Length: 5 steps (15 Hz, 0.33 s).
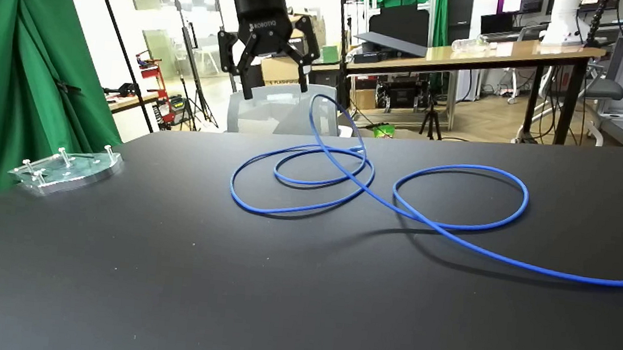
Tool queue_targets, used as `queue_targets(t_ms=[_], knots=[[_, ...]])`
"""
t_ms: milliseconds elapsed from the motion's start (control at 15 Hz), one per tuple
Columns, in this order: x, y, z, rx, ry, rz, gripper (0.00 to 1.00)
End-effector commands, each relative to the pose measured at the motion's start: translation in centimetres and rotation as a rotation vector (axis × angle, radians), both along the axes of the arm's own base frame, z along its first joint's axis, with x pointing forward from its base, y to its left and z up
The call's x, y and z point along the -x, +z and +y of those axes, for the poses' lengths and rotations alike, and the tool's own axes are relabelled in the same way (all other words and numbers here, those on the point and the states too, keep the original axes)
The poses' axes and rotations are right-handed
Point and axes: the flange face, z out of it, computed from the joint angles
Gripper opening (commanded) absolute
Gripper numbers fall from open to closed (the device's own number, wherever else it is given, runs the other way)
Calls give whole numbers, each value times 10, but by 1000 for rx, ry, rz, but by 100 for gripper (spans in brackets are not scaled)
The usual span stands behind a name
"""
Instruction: Pick up the the cable and put it straight on the table
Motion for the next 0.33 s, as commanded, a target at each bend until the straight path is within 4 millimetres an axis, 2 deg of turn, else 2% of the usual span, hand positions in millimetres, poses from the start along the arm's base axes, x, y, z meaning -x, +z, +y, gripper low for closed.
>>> queue_targets(t_ms=[0,267], knots=[[28,-1,-15,28,-97,-56,100],[43,-21,-32,1,-206,19,100]])
